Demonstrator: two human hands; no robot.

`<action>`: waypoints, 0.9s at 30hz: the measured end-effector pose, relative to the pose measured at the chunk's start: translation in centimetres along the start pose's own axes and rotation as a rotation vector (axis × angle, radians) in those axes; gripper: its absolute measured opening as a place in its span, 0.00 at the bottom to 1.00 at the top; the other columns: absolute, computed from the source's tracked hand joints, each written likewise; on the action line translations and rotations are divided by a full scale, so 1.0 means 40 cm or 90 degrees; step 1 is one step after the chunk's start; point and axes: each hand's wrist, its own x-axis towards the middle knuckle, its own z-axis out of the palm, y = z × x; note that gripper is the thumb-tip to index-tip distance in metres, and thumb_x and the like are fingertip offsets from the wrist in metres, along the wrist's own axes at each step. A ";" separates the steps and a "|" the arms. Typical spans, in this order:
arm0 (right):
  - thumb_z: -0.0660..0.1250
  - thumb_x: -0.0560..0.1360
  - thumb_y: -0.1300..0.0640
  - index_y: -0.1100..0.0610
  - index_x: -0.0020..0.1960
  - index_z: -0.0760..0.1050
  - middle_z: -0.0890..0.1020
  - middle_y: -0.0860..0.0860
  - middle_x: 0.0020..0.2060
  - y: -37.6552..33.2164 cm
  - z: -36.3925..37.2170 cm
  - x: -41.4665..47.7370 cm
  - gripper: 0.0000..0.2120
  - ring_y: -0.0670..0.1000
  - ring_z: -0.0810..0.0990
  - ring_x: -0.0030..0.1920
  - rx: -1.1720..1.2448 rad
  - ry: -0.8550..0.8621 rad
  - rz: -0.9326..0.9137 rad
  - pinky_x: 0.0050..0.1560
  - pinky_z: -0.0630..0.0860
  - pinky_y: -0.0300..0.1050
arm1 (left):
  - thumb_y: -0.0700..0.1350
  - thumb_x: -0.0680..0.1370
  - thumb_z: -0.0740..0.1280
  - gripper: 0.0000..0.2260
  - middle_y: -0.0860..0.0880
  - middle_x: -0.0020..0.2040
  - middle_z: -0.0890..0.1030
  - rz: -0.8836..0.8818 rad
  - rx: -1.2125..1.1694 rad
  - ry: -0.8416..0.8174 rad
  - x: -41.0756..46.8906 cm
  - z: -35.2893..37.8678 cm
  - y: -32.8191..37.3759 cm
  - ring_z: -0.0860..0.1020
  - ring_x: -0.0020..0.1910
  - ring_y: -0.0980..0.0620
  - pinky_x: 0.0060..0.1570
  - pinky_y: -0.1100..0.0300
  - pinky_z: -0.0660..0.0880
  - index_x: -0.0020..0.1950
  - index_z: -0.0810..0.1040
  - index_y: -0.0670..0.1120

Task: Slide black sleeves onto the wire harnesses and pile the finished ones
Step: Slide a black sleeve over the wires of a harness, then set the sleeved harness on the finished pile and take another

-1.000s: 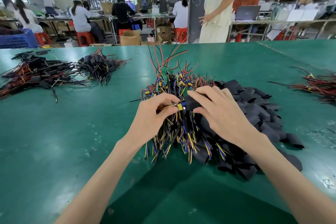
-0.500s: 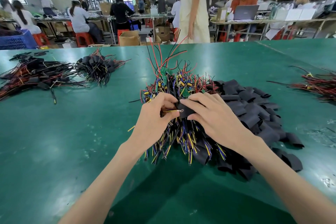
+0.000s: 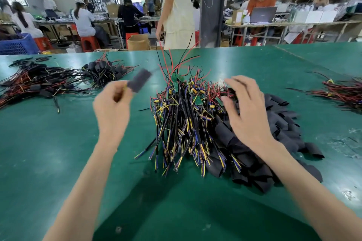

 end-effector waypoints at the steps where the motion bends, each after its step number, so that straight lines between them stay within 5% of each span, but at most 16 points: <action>1: 0.64 0.76 0.60 0.62 0.62 0.73 0.74 0.59 0.57 0.014 -0.001 0.004 0.15 0.58 0.72 0.58 -0.002 0.017 0.030 0.56 0.68 0.55 | 0.39 0.75 0.68 0.07 0.51 0.38 0.79 -0.050 0.039 0.048 0.017 -0.015 -0.029 0.74 0.36 0.58 0.42 0.60 0.68 0.51 0.81 0.43; 6: 0.63 0.74 0.66 0.61 0.54 0.76 0.76 0.58 0.51 0.070 0.005 0.007 0.09 0.61 0.73 0.53 -0.029 -0.014 0.153 0.53 0.68 0.55 | 0.38 0.75 0.62 0.10 0.35 0.49 0.80 -0.294 0.342 0.040 0.016 -0.050 -0.177 0.75 0.52 0.34 0.52 0.49 0.71 0.53 0.80 0.38; 10: 0.63 0.74 0.67 0.60 0.49 0.79 0.78 0.57 0.49 0.086 0.015 -0.003 0.08 0.61 0.73 0.53 -0.057 -0.068 0.196 0.54 0.69 0.56 | 0.50 0.79 0.62 0.16 0.33 0.50 0.78 -0.360 0.509 -0.074 -0.010 -0.052 -0.204 0.74 0.52 0.34 0.48 0.50 0.71 0.49 0.76 0.35; 14: 0.62 0.74 0.67 0.59 0.49 0.79 0.79 0.56 0.48 0.091 0.017 -0.003 0.09 0.60 0.73 0.52 -0.080 -0.123 0.206 0.53 0.69 0.56 | 0.55 0.79 0.60 0.22 0.34 0.58 0.73 -0.347 0.655 -0.118 -0.010 -0.048 -0.172 0.67 0.61 0.38 0.57 0.52 0.64 0.57 0.74 0.35; 16: 0.62 0.73 0.67 0.58 0.49 0.80 0.79 0.55 0.47 0.091 0.016 -0.001 0.10 0.59 0.73 0.51 -0.084 -0.141 0.201 0.53 0.69 0.56 | 0.49 0.77 0.64 0.18 0.35 0.60 0.71 -0.267 0.610 -0.071 0.002 -0.034 -0.130 0.66 0.62 0.38 0.59 0.49 0.63 0.59 0.73 0.36; 20: 0.62 0.73 0.66 0.57 0.48 0.80 0.80 0.53 0.45 0.085 0.022 -0.006 0.10 0.57 0.73 0.50 -0.098 -0.160 0.184 0.51 0.68 0.52 | 0.42 0.77 0.64 0.09 0.45 0.53 0.81 -0.059 0.235 -0.089 0.006 0.052 -0.009 0.76 0.53 0.46 0.57 0.57 0.69 0.54 0.79 0.43; 23: 0.63 0.72 0.66 0.57 0.47 0.80 0.80 0.52 0.44 0.076 0.031 -0.012 0.10 0.57 0.74 0.49 -0.090 -0.159 0.169 0.50 0.68 0.53 | 0.46 0.77 0.65 0.08 0.51 0.48 0.81 -0.072 0.134 -0.146 0.006 0.146 0.064 0.77 0.49 0.52 0.50 0.63 0.69 0.51 0.80 0.44; 27: 0.62 0.73 0.65 0.56 0.48 0.80 0.79 0.50 0.44 0.076 0.040 -0.022 0.10 0.56 0.73 0.50 -0.101 -0.181 0.169 0.52 0.65 0.51 | 0.51 0.75 0.68 0.16 0.47 0.54 0.80 -0.141 0.151 -0.179 0.026 0.221 0.084 0.76 0.56 0.48 0.57 0.56 0.71 0.58 0.77 0.43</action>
